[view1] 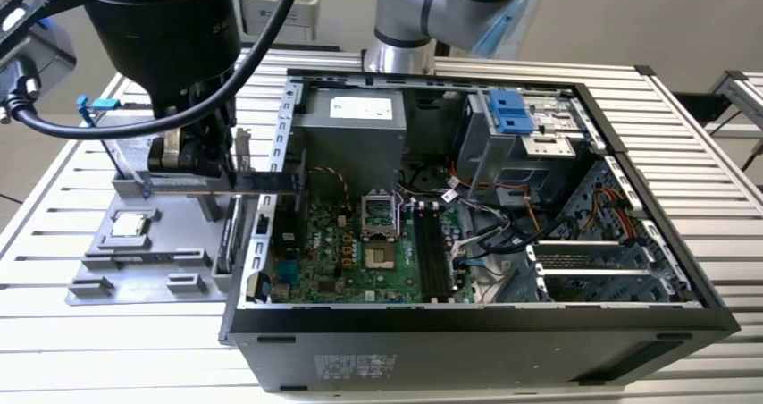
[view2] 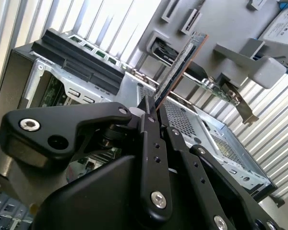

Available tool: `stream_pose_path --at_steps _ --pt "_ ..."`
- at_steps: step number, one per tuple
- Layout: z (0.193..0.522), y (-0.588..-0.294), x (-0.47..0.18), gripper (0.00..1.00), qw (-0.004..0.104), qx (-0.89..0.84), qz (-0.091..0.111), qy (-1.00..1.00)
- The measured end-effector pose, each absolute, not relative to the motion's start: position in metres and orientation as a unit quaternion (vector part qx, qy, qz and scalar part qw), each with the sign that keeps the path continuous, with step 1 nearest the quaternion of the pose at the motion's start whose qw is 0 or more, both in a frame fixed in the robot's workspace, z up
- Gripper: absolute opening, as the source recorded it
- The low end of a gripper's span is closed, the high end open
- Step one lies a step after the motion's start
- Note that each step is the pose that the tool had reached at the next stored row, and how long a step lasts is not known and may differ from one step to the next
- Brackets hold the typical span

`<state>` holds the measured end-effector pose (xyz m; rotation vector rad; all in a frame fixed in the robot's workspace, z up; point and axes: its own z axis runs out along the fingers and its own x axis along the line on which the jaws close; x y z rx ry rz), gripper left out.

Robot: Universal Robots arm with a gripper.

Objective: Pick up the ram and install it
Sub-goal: 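Pick up the ram and move it above insertion slot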

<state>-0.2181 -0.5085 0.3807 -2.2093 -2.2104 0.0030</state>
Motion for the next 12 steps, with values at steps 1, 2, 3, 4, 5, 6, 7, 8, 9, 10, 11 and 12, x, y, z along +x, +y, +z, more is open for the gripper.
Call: stream_pose_path --at_steps 1,2,3,4,5,6,7,8,9,10,11,12 --pt "0.381 -0.508 -0.217 0.0 0.008 -0.708 0.001 -0.707" --pt "0.381 -0.508 -0.215 0.0 0.008 -0.708 0.001 -0.706" --pt "0.381 -0.508 -0.214 0.0 0.008 -0.709 0.001 -0.705" --pt "0.381 -0.508 -0.213 0.0 0.008 -0.711 0.001 -0.704" --pt "0.381 -0.508 -0.212 0.0 0.008 -0.712 0.001 -0.702" --pt "0.381 -0.508 -0.212 0.0 0.008 -0.713 0.001 -0.701" --pt "0.381 -0.508 -0.211 0.0 0.008 -0.714 0.001 -0.7" --pt "0.381 -0.508 -0.209 0.0 0.008 -0.715 0.001 -0.699" --pt "0.381 -0.508 -0.206 0.0 0.008 -0.715 0.001 -0.699" --pt "0.381 -0.508 -0.204 0.0 0.008 -0.715 0.001 -0.699" --pt "0.381 -0.508 -0.202 0.0 0.008 -0.715 0.001 -0.699" --pt "0.381 -0.508 -0.2 0.0 0.008 -0.715 0.001 -0.699"
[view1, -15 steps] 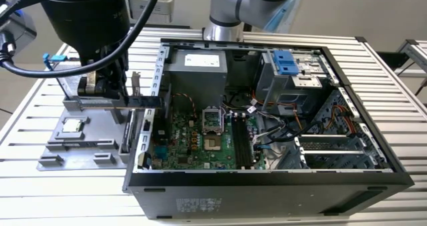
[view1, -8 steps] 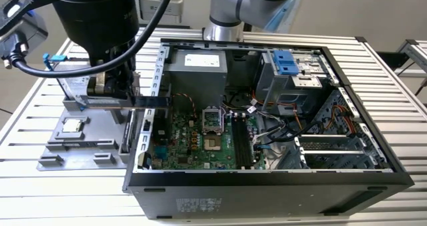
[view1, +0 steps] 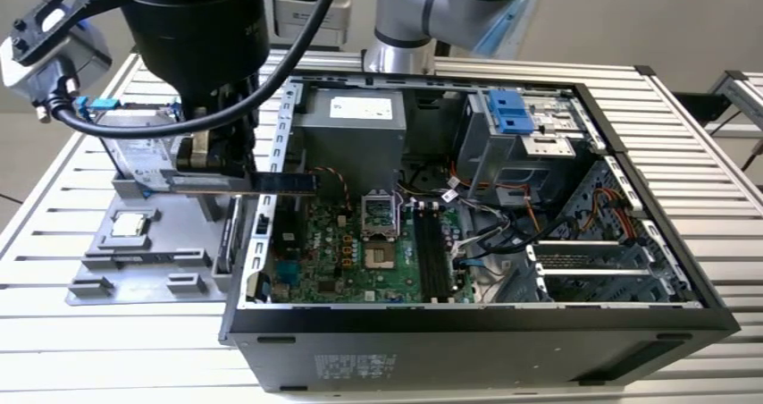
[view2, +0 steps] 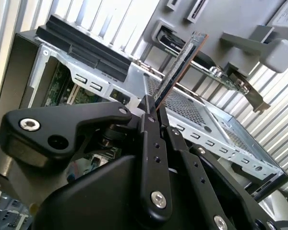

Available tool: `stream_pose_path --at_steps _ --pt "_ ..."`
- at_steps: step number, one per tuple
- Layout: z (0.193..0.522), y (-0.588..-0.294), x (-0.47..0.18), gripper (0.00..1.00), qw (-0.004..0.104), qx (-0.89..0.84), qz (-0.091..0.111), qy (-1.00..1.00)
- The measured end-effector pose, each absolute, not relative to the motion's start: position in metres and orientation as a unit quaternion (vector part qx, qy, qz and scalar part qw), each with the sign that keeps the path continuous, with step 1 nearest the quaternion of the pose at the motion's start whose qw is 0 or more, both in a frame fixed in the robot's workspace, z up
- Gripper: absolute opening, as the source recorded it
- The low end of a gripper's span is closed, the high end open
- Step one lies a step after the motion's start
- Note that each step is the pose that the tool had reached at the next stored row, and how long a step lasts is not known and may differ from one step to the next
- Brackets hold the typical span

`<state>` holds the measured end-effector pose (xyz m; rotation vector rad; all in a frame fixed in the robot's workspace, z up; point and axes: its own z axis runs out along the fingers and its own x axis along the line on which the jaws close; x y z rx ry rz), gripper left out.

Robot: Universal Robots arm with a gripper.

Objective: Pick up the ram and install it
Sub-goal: 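Pick up the ram and move it above insertion slot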

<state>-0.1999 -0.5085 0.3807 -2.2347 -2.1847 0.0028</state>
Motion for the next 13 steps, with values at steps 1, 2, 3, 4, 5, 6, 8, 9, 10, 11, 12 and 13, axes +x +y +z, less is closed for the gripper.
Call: stream_pose_path --at_steps 1,2,3,4,5,6,8,9,10,11,12,13 --pt "0.381 -0.508 -0.197 0.0 0.008 -0.715 0.001 -0.699" --pt "0.381 -0.508 -0.195 0.0 0.008 -0.715 0.001 -0.699" --pt "0.381 -0.508 -0.189 0.0 0.008 -0.715 0.001 -0.699" --pt "0.381 -0.508 -0.186 0.0 0.008 -0.715 0.001 -0.699" --pt "0.381 -0.508 -0.184 0.0 0.008 -0.715 0.001 -0.699" --pt "0.381 -0.508 -0.182 0.0 0.008 -0.715 0.001 -0.699" --pt "0.381 -0.508 -0.178 0.0 0.008 -0.715 0.001 -0.699" --pt "0.381 -0.508 -0.176 0.0 0.008 -0.715 0.001 -0.699" --pt "0.381 -0.508 -0.174 0.0 0.008 -0.715 0.001 -0.699" --pt "0.381 -0.508 -0.172 0.0 0.008 -0.715 0.001 -0.699" --pt "0.381 -0.508 -0.17 0.0 0.008 -0.715 0.001 -0.699" --pt "0.381 -0.508 -0.169 0.0 0.008 -0.715 0.001 -0.699"
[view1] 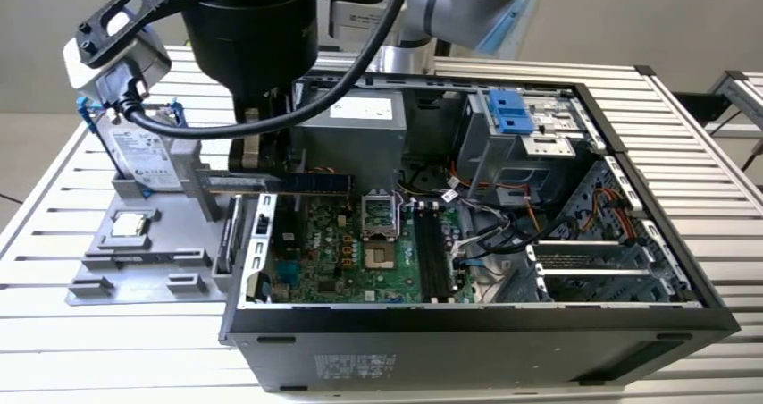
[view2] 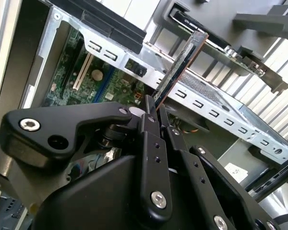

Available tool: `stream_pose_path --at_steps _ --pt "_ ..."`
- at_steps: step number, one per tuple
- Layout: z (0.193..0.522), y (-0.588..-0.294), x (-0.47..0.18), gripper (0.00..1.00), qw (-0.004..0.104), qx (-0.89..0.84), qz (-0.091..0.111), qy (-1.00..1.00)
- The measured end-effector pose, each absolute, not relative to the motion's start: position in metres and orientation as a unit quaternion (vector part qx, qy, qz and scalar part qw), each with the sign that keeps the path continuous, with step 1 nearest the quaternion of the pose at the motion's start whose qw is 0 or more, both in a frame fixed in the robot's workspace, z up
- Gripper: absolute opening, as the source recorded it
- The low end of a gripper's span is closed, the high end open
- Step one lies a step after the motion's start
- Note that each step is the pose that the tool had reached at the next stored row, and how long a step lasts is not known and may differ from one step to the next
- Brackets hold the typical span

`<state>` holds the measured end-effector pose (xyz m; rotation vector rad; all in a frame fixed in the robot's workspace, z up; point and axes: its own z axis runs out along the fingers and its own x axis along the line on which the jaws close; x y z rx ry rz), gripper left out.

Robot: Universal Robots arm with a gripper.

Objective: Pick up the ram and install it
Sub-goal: 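Pick up the ram and move it above insertion slot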

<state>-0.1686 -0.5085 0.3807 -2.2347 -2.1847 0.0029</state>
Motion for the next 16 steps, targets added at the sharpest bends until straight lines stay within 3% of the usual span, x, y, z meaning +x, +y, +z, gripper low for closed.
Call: stream_pose_path --at_steps 16 --pt "0.381 -0.508 -0.141 0.0 0.008 -0.715 0.001 -0.699"
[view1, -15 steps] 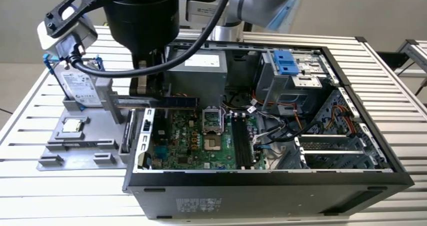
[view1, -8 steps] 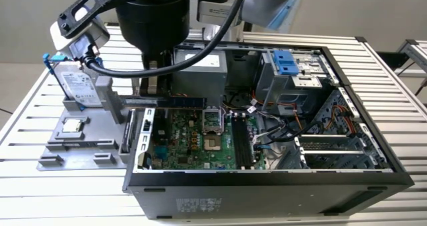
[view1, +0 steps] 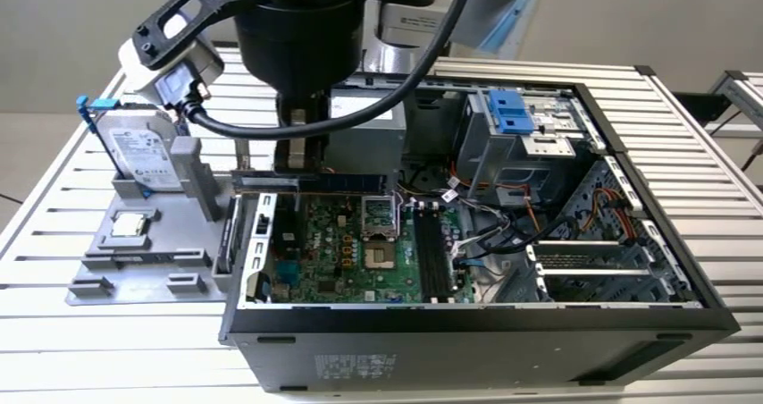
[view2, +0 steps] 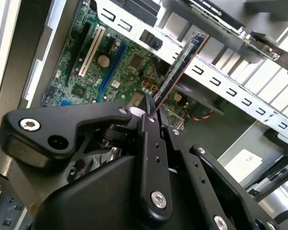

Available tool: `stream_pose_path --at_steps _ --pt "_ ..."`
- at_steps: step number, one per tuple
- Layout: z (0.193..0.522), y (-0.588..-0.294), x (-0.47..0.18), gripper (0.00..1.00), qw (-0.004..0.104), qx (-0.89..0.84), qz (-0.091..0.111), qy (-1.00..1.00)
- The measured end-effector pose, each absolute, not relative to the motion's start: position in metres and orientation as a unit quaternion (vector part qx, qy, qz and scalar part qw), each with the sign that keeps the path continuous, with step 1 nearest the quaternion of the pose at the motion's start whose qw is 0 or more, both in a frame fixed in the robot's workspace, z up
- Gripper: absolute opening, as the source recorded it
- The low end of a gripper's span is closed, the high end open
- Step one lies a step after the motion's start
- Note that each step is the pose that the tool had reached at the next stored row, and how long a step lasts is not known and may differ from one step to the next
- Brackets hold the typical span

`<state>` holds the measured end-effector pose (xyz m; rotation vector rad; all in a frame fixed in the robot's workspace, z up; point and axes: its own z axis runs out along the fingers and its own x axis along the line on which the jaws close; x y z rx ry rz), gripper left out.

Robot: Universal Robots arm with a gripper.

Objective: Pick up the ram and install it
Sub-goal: 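Pick up the ram and move it above insertion slot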

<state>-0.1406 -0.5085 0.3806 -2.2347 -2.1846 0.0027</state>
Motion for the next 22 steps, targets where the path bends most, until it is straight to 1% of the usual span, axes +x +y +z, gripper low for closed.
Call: stream_pose_path --at_steps 22 --pt "0.381 -0.508 -0.092 0.0 0.008 -0.715 0.001 -0.699"
